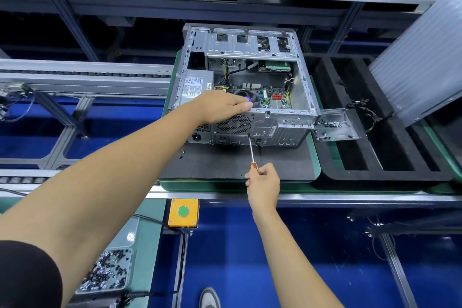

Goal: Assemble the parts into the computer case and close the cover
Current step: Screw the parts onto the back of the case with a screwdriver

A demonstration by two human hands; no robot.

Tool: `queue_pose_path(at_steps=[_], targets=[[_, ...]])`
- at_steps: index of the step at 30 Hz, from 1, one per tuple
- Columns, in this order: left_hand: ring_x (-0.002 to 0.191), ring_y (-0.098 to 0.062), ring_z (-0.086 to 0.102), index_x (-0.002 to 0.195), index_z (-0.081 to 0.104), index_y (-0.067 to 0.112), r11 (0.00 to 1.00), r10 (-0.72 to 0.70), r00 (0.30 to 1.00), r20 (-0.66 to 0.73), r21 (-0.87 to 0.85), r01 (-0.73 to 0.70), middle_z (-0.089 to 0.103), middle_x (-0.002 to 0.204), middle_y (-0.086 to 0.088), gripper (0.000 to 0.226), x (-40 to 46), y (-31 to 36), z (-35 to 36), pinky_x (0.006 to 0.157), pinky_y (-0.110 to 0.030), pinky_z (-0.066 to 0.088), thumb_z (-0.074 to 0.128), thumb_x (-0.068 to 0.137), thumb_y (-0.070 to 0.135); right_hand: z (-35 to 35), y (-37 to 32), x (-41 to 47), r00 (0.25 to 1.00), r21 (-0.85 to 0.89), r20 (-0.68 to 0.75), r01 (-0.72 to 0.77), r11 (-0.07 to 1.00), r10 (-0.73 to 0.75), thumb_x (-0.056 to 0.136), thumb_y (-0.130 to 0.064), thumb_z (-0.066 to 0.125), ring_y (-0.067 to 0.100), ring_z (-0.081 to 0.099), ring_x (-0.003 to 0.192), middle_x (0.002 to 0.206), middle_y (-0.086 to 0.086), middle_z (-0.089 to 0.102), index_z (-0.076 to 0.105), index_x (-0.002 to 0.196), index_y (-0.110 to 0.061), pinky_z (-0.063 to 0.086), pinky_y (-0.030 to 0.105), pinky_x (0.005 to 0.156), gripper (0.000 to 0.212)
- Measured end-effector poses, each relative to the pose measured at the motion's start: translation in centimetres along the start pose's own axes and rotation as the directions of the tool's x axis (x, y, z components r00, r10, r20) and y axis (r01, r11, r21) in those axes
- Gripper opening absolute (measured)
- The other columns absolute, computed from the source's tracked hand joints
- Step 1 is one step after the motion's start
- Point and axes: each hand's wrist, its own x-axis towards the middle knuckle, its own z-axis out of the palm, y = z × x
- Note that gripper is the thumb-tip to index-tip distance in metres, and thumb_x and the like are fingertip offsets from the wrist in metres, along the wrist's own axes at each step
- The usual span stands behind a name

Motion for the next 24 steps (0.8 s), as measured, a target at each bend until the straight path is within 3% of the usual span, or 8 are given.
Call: queue_pose_path(at_steps=[4, 9, 11, 13, 17, 21, 24], targets=[[0.100, -0.017, 0.055, 0.108, 0.057, 0.049, 1.000, -0.001, 1.000, -0.014, -0.009, 0.001, 0.064, 0.092, 0.021, 0.040, 0.1, 0.0, 0.2, 0.084, -0.033, 0.033, 0.022, 0.102, 0.066, 0.1, -0.2, 0.0, 1.000, -0.004, -0.003, 0.005, 1.000, -0.005, 0.095, -0.008, 0.057, 0.005, 0.052, 0.050, 0.070, -0.001, 0.070, 0.040, 0.076, -0.014, 0.040, 0.024, 0.049, 0.026], [0.087, -0.013, 0.049, 0.097, 0.052, 0.054, 1.000, 0.022, 0.999, -0.024, -0.008, -0.022, 0.052, 0.073, 0.026, 0.037, 0.0, -0.2, 0.2, 0.077, -0.033, 0.033, 0.020, 0.099, 0.072, 0.5, -0.6, -0.2, 0.994, 0.065, -0.003, -0.107, 0.992, 0.108, 0.093, -0.013, 0.062, 0.012, 0.049, 0.049, 0.062, -0.001, 0.066, 0.049, 0.088, -0.012, 0.038, 0.029, 0.049, 0.014], [0.085, -0.012, 0.048, 0.122, 0.060, 0.049, 1.000, 0.022, 1.000, -0.009, 0.000, -0.022, 0.047, 0.069, 0.027, 0.052, 0.0, -0.3, 0.2, 0.075, -0.032, 0.032, 0.024, 0.095, 0.077, 0.5, -0.8, -0.4, 0.985, 0.123, 0.021, -0.171, 0.978, 0.169, 0.092, -0.011, 0.063, 0.012, 0.044, 0.042, 0.057, -0.001, 0.064, 0.055, 0.090, -0.007, 0.034, 0.025, 0.041, 0.009], [0.085, -0.013, 0.046, 0.143, 0.052, 0.040, 0.999, 0.026, 1.000, -0.008, 0.024, -0.026, 0.043, 0.067, 0.027, 0.068, 0.1, -0.3, 0.1, 0.074, -0.032, 0.032, 0.031, 0.091, 0.080, 0.4, -1.3, -0.6, 0.972, 0.195, 0.073, -0.234, 0.953, 0.224, 0.094, -0.010, 0.060, 0.013, 0.045, 0.038, 0.057, 0.003, 0.066, 0.057, 0.087, -0.005, 0.031, 0.022, 0.037, 0.009], [0.085, -0.014, 0.049, 0.147, 0.048, 0.036, 0.997, 0.062, 0.998, -0.010, 0.035, -0.062, 0.053, 0.072, 0.021, 0.070, 0.1, -0.6, 0.2, 0.073, -0.031, 0.032, 0.046, 0.090, 0.076, 0.2, -2.4, -0.6, 0.928, 0.255, 0.142, -0.370, 0.893, 0.344, 0.091, -0.010, 0.058, 0.013, 0.045, 0.038, 0.069, 0.004, 0.070, 0.062, 0.087, -0.011, 0.024, 0.021, 0.036, 0.006], [0.101, -0.020, 0.059, 0.148, 0.047, 0.037, 0.996, 0.072, 0.997, -0.034, 0.046, -0.071, 0.056, 0.080, 0.018, 0.071, 0.2, -0.7, 0.3, 0.077, -0.030, 0.033, 0.046, 0.090, 0.076, 0.3, -2.3, -0.7, 0.962, 0.207, 0.041, -0.272, 0.940, 0.269, 0.088, -0.003, 0.062, 0.011, 0.038, 0.040, 0.076, 0.006, 0.063, 0.055, 0.095, -0.006, 0.026, 0.021, 0.037, 0.010], [0.092, -0.018, 0.056, 0.148, 0.047, 0.035, 0.996, 0.071, 0.997, -0.038, 0.050, -0.069, 0.053, 0.073, 0.021, 0.070, 0.4, -0.8, 0.4, 0.074, -0.031, 0.032, 0.046, 0.090, 0.076, 0.5, -2.2, -0.7, 0.970, 0.211, 0.022, -0.242, 0.947, 0.243, 0.091, -0.005, 0.063, 0.011, 0.046, 0.040, 0.069, 0.007, 0.066, 0.055, 0.084, -0.007, 0.031, 0.023, 0.038, 0.011]])
